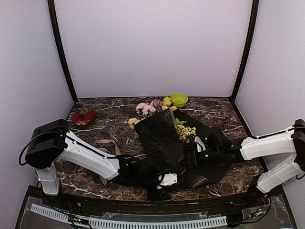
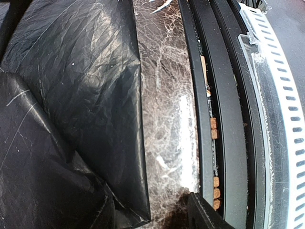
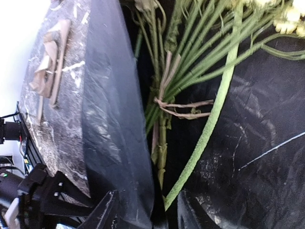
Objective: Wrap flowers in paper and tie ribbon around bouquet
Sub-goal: Adjust the 2/3-folded wrapping paper at the center of the board.
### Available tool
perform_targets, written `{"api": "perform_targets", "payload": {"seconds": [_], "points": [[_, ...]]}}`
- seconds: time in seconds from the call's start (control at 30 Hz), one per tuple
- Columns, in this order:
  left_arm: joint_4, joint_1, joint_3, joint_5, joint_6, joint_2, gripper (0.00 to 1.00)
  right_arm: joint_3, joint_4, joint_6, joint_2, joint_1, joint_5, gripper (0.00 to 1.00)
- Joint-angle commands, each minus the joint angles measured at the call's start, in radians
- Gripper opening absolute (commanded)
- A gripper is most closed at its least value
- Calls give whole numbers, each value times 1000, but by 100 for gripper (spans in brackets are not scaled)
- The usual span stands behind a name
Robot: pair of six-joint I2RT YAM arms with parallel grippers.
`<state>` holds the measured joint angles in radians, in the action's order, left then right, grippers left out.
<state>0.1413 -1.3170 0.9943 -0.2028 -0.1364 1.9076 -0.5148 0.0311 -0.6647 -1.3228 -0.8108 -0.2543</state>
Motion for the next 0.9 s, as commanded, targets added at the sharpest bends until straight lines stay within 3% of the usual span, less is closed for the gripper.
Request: {"api": "perform_targets", "payload": {"seconds": [0.0,0.1,0.2,0.5,0.67,0.87], "points": [[-124,-5,-30,-49,20,14,53,-39,48,12,-53,5,-36,30],[-121,-5,-35,-50,20,12,53,-21,78,-4,-52,4,-38,10],[-118,-5,-34,-52,20,2,53,1,96,-22,-47,6,-21,0],[-101,-4,4,-18,-1,-89,55,30,138,-40,-102,7,-23,0],[25,34,-26,-33,45,-186,56,39,133,-58,-115,7,-8,0],[27,100,37,134,153,-116,54,59,150,-82,-134,7,-22,0]]}}
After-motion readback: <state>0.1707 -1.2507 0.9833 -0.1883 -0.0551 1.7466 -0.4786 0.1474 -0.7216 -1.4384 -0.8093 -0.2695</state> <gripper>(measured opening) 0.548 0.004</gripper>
